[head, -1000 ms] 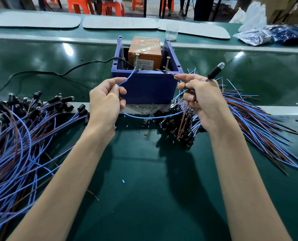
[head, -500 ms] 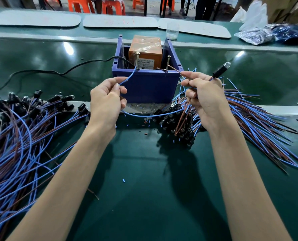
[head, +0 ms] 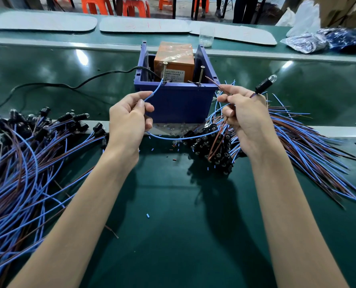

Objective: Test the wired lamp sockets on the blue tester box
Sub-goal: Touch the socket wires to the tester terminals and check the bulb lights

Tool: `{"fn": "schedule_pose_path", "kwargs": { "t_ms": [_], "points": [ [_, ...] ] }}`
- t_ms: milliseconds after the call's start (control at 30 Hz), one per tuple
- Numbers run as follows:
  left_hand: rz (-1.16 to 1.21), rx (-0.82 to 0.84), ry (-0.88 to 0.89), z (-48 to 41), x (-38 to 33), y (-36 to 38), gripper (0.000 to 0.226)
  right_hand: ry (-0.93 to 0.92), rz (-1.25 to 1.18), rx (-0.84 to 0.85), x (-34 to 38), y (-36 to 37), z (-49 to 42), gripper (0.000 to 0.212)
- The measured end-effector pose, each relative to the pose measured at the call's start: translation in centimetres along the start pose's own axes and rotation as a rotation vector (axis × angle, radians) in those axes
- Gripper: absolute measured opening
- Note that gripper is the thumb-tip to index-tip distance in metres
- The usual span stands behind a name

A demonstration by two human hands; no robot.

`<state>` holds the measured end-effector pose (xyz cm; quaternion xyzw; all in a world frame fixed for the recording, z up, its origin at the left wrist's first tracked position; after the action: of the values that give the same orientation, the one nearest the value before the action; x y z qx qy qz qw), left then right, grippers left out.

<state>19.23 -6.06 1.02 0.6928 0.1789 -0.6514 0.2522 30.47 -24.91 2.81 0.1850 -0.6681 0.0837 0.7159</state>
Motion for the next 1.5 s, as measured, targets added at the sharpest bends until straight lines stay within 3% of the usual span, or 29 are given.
{"fn": "schedule_pose_path", "kwargs": {
  "t_ms": [933, 1067, 1200, 1267, 1367, 1500],
  "points": [
    [-0.034, 0.014, 0.003, -0.1, 0.2, -0.1, 0.039, 0.017, 0.075, 0.062, 0.2, 0.5, 0.5, 0.032],
    [-0.015, 0.033, -0.009, -0.1, 0.1, 0.0, 0.037, -0.002, 0.039, 0.145, 0.8, 1.0, 0.9, 0.028],
    [-0.029, 0.157, -0.041, 0.0, 0.2, 0.6, 0.032, -0.006, -0.166, 0.266, 2.3, 1.8, 1.4, 0.052],
    [-0.101, 0.253, -0.081, 0.0, 0.4, 1.0, 0.032, -0.032, -0.092, 0.227, 2.8, 1.4, 1.4, 0.057],
    [-0.340, 0.408, -0.106, 0.0, 0.5, 0.7, 0.031, -0.057, 0.209, 0.063, 3.2, 0.3, 1.3, 0.068],
    [-0.674, 0.423, -0.139, -0.6, 0.3, -2.1, 0.028, -0.043, 0.078, -0.009, 3.5, -1.0, 1.5, 0.072]
  ]
}}
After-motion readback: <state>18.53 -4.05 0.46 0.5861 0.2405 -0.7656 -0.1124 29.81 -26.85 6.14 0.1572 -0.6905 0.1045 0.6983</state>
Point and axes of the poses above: each hand's wrist, its own z-axis away from the middle knuckle, its own y-axis out of the palm, x = y × z, the point moved 6 cm from there along -z, towards the middle knuckle, and after that the axes turned 9 degrees about x, right-handed, at the moved point
